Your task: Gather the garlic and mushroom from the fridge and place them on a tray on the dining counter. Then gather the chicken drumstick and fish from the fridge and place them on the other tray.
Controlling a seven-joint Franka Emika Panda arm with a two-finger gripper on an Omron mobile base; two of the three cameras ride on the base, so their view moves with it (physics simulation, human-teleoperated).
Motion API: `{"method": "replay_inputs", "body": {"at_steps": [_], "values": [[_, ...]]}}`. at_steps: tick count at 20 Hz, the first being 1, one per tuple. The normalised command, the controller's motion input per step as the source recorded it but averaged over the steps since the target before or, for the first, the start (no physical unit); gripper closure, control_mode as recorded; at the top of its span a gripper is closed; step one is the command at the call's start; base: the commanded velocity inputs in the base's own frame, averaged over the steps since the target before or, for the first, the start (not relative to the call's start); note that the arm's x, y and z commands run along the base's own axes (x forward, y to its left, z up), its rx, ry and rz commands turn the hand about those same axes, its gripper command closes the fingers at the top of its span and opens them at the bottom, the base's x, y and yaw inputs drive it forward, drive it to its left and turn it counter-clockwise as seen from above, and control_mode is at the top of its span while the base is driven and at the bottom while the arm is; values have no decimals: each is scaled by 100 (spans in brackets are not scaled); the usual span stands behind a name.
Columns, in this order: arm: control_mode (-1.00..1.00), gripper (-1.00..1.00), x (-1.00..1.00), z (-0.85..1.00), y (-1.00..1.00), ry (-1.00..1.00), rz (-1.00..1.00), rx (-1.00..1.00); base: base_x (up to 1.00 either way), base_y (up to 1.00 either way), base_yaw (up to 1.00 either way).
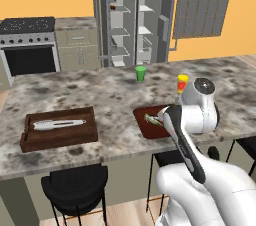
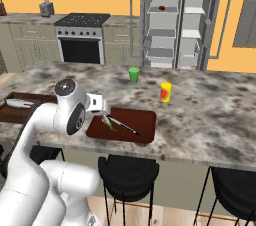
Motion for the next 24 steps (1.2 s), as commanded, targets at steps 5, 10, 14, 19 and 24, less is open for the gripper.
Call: {"method": "replay_inputs", "body": {"at_steps": [5, 10, 14, 19, 24], "values": [[-100, -100, -97, 80, -4, -24, -2, 0, 0, 0, 0], [-100, -100, -100, 68, 0, -27, -3, 0, 0, 0, 0], [-100, -100, -100, 22, 0, -33, -5, 0, 0, 0, 0], [-100, -100, -55, -14, 4, -7, -1, 0, 0, 0, 0], [-100, -100, -30, -19, 3, 1, 0, -1, 0, 0, 0]]}}
